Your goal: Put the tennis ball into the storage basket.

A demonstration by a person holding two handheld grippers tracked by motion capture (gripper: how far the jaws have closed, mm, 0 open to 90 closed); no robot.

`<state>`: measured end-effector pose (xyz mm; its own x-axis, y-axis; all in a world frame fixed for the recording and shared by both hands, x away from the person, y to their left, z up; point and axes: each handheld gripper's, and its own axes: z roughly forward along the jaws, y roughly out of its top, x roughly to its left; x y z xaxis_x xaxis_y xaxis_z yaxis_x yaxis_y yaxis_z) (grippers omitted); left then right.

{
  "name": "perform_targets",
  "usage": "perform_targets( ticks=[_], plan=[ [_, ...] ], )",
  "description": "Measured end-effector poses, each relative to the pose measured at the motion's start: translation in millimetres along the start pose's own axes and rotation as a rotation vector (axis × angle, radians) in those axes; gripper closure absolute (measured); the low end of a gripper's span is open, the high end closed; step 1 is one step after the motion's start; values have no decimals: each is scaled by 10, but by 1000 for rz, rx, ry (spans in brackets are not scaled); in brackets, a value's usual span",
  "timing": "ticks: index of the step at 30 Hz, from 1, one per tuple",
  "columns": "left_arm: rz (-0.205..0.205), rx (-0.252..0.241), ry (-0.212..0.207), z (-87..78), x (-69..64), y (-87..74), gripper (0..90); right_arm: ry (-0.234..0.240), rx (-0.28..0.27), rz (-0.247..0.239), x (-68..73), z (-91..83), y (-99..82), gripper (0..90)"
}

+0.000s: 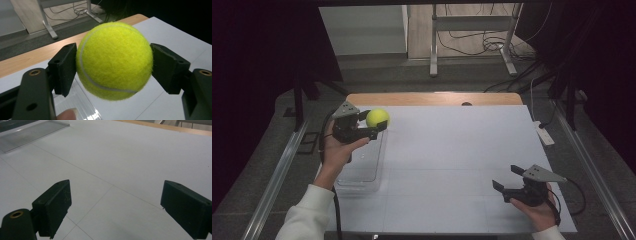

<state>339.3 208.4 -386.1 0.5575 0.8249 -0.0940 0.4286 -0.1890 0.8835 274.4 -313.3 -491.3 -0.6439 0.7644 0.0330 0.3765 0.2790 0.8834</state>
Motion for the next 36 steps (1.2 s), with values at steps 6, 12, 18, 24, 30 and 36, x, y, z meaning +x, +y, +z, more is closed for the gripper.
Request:
perform_targets(
  ticks=[6,12,18,24,30,36],
  plan=[
    [-9,2,13,-5,57,-30,267,-2,3,-1,0,3,-3,101],
    [-26,6,30,-1,120,-55,267,1,1,1,-7,3,-9,101],
    [-37,8,49,-22,191,-57,267,0,1,-1,-5,2,-8,102],
    [-51,12,69,-38,268,-78,267,-4,6,-1,-9,7,-10,102],
    [-64,15,83,-47,336,-110,267,-5,9,1,-13,13,-15,102],
    [-74,14,96,-60,379,-118,267,-6,5,1,-16,11,-13,102]
  ],
)
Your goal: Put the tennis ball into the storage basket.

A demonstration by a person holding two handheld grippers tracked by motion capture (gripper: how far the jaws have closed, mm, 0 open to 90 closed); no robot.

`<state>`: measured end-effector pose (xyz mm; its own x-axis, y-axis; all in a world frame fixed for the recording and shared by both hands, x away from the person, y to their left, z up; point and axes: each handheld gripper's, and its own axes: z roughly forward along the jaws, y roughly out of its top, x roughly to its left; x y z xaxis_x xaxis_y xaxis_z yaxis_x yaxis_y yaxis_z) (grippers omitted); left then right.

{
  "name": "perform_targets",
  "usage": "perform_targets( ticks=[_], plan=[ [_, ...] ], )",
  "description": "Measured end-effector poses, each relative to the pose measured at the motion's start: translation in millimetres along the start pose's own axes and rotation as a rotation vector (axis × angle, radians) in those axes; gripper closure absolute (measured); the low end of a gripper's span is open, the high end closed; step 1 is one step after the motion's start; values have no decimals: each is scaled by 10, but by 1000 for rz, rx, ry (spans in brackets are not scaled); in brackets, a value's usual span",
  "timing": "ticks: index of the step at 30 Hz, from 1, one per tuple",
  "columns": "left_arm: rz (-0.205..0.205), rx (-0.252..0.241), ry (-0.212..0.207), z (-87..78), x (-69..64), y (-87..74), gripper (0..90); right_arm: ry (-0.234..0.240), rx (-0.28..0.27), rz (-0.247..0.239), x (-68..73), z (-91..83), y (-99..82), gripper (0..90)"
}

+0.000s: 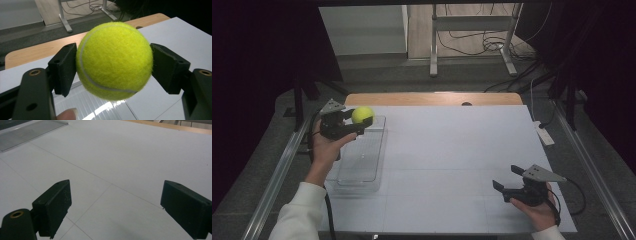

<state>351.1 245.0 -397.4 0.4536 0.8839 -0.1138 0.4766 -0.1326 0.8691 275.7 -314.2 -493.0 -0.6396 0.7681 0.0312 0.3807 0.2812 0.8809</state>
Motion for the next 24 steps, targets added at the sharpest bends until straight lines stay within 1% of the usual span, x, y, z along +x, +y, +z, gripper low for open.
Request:
perform_targets(
  ticks=[8,16,24],
  plan=[
    [-6,8,21,2,58,2,267,-4,4,-1,-2,5,-2,102],
    [-20,10,41,-3,133,-13,267,-5,5,0,-3,7,-3,103],
    [-32,12,50,-3,184,-26,267,-6,7,0,-1,8,-4,103]
  ],
)
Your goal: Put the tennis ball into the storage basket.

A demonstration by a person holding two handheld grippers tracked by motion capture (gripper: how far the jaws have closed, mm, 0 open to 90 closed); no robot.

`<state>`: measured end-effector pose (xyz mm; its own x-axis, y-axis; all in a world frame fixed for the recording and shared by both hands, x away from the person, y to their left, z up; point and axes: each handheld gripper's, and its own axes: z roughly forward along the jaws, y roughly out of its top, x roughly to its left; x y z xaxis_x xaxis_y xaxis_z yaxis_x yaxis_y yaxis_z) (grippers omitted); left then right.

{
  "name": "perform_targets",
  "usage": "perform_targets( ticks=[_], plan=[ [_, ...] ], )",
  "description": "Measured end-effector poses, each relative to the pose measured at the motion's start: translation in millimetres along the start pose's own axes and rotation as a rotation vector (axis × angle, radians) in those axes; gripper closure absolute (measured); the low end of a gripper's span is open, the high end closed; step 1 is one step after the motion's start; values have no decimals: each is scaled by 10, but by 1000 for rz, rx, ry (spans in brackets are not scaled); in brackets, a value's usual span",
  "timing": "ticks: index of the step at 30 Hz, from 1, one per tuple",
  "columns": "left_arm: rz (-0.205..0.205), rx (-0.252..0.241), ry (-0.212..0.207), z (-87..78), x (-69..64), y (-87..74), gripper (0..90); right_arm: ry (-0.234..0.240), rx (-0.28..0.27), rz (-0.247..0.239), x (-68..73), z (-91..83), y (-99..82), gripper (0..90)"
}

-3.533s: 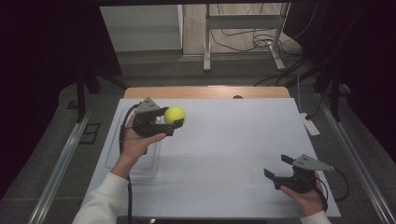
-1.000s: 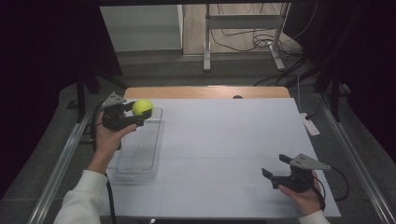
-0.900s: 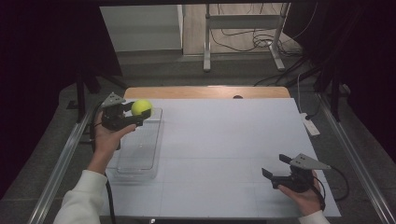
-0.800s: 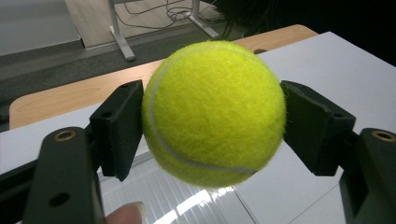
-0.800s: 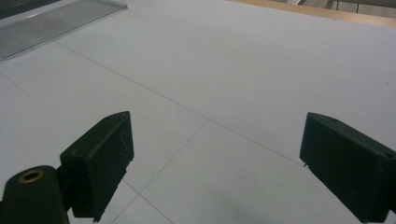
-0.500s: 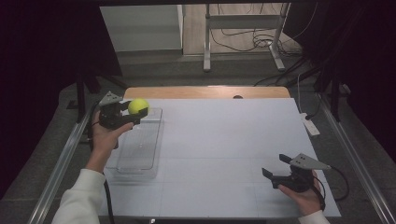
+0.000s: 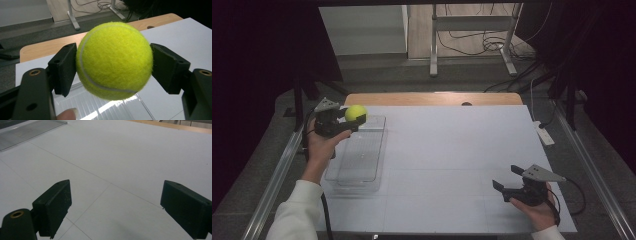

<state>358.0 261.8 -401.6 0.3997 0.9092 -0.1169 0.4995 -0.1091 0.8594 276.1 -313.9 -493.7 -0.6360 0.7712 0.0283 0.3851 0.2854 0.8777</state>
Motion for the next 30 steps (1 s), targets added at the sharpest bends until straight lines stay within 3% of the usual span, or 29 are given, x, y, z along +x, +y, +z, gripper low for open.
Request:
perform_targets(
  ticks=[15,30],
  plan=[
    [-16,2,30,-4,94,6,267,0,1,0,-1,5,-3,104],
    [-35,38,70,74,220,-37,267,3,3,1,-2,13,-8,104]
  ],
)
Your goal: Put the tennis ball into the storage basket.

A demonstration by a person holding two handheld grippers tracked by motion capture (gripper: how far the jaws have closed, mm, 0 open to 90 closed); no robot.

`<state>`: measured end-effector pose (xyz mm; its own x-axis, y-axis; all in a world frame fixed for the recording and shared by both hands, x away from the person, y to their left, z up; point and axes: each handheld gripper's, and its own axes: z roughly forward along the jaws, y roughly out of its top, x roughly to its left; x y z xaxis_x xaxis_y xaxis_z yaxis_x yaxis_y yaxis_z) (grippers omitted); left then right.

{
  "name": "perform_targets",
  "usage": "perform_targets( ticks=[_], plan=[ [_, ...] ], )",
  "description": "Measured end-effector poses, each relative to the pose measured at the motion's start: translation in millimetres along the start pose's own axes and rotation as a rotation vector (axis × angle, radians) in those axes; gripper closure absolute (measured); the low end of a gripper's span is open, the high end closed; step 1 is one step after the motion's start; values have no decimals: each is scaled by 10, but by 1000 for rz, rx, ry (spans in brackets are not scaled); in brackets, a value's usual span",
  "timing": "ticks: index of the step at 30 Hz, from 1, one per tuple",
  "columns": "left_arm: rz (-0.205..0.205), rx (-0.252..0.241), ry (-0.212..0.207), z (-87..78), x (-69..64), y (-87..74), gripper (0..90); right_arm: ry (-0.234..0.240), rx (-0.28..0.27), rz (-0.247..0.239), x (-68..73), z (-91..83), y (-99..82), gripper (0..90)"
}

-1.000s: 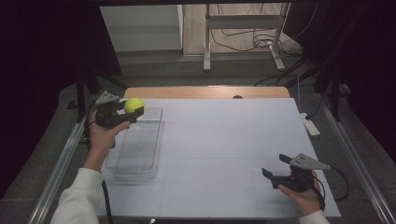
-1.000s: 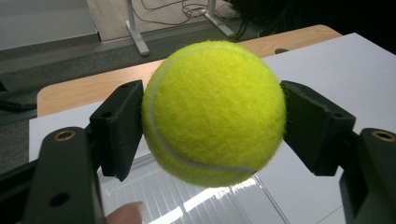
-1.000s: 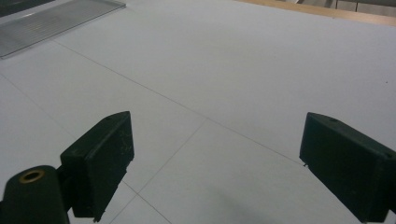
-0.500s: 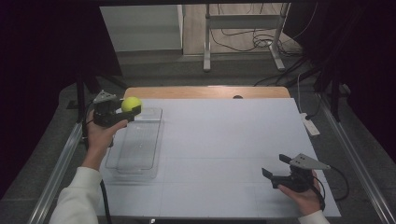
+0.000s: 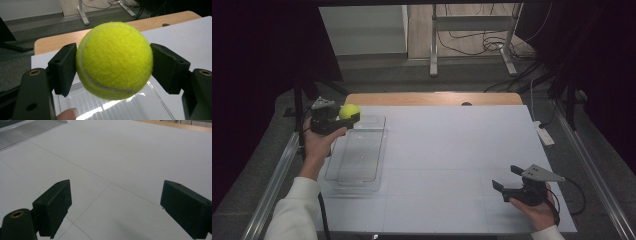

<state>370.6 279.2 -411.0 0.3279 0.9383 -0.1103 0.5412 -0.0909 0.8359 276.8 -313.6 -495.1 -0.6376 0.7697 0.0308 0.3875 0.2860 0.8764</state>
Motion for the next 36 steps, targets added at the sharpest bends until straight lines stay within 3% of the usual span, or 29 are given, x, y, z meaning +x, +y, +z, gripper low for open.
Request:
perform_targets(
  ticks=[24,36],
  plan=[
    [8,59,29,142,28,2,266,-1,-1,3,-9,-12,-3,105],
    [8,124,54,271,84,-44,266,1,4,3,-7,-2,-7,105]
  ],
)
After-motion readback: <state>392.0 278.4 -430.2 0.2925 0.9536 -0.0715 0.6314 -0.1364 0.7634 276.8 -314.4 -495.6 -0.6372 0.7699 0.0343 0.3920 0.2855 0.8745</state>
